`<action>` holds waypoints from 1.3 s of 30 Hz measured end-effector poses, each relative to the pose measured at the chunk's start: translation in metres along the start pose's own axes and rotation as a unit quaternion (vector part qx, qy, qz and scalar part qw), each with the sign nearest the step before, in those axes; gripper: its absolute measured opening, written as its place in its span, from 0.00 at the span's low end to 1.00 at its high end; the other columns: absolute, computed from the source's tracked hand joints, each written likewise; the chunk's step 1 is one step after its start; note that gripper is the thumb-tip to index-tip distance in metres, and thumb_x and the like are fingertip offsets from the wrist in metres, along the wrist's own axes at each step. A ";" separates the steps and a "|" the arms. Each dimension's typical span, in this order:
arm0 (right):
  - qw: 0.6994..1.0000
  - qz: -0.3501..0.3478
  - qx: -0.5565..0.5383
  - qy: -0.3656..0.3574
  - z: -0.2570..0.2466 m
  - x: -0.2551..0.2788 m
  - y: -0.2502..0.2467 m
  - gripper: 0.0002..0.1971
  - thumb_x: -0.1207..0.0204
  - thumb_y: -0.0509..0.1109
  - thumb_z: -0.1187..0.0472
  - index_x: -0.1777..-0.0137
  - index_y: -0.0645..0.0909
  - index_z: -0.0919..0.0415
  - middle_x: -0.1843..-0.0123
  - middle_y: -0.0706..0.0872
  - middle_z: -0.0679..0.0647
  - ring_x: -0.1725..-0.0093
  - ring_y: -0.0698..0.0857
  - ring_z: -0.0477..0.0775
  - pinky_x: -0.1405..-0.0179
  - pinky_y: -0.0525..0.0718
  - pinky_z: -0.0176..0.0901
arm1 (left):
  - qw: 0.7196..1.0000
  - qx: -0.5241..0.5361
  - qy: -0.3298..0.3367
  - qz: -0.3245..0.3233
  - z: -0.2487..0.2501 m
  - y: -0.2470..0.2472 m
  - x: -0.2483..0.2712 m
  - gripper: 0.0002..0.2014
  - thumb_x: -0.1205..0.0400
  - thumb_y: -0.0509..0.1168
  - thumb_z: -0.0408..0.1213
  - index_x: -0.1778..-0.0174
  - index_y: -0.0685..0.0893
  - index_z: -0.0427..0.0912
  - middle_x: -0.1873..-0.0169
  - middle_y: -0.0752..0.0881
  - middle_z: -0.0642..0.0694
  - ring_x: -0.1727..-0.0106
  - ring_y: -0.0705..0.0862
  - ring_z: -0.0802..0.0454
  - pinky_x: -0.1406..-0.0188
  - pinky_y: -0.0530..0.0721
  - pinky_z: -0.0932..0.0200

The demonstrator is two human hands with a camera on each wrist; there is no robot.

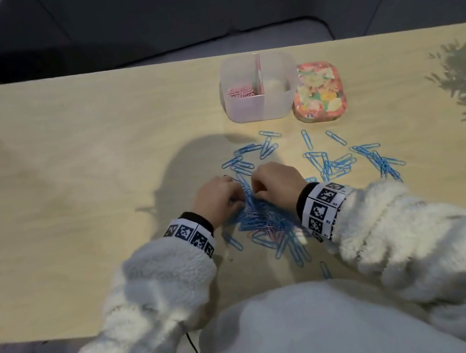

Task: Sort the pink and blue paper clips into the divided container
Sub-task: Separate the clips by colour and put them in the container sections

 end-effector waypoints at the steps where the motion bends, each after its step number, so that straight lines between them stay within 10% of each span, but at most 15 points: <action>1: 1.000 0.005 -0.009 0.010 0.004 0.001 -0.001 0.03 0.26 0.69 0.61 0.56 0.81 0.60 0.50 0.84 0.56 0.47 0.81 0.60 0.58 0.74 0.46 | 1.000 -0.011 -0.003 0.004 0.000 0.001 -0.001 0.05 0.26 0.67 0.37 0.58 0.86 0.41 0.55 0.85 0.41 0.50 0.80 0.41 0.52 0.76 0.50; 14: 0.961 0.183 -0.190 0.089 0.032 0.008 -0.025 0.03 0.24 0.63 0.67 0.55 0.78 0.63 0.58 0.87 0.61 0.55 0.83 0.65 0.57 0.80 0.54 | 0.989 -0.124 0.038 0.076 -0.001 0.007 0.000 0.04 0.24 0.66 0.37 0.56 0.85 0.43 0.55 0.87 0.44 0.51 0.82 0.41 0.55 0.76 0.50; 20: 0.964 -0.028 -0.237 0.114 0.008 0.006 0.000 0.09 0.24 0.58 0.65 0.65 0.74 0.64 0.67 0.79 0.66 0.68 0.80 0.63 0.69 0.74 0.46 | 0.988 -0.087 0.020 0.128 -0.005 0.006 0.006 0.02 0.28 0.67 0.31 0.64 0.82 0.41 0.66 0.88 0.44 0.63 0.84 0.42 0.64 0.74 0.53; 27: 0.992 -0.006 -0.070 0.108 -0.006 0.004 0.008 0.08 0.23 0.68 0.57 0.53 0.83 0.63 0.49 0.87 0.58 0.47 0.84 0.62 0.54 0.78 0.48 | 0.993 -0.084 0.009 0.082 -0.019 0.004 0.011 0.09 0.21 0.64 0.42 0.48 0.84 0.45 0.49 0.86 0.46 0.46 0.81 0.43 0.48 0.73 0.52; 33: 0.982 -0.063 -0.143 0.110 0.007 0.004 0.012 0.19 0.25 0.64 0.64 0.78 0.71 0.60 0.52 0.91 0.63 0.53 0.88 0.63 0.63 0.77 0.45 | 0.994 -0.082 0.001 0.075 -0.015 0.009 0.005 0.07 0.20 0.62 0.40 0.51 0.83 0.45 0.48 0.85 0.46 0.44 0.78 0.44 0.45 0.72 0.53; 39: 0.979 -0.021 -0.140 0.146 0.022 0.012 0.000 0.05 0.24 0.65 0.62 0.54 0.82 0.60 0.46 0.87 0.57 0.46 0.83 0.62 0.55 0.75 0.45 | 0.990 0.022 -0.021 0.134 -0.017 -0.002 0.004 0.06 0.18 0.61 0.38 0.51 0.80 0.39 0.54 0.84 0.44 0.49 0.78 0.44 0.51 0.71 0.53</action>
Point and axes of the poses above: each hand's wrist, its own x-axis away from the middle knuckle, its own y-axis out of the palm, z = x × y, the point moved 2 cm from there along -x, towards the middle knuckle
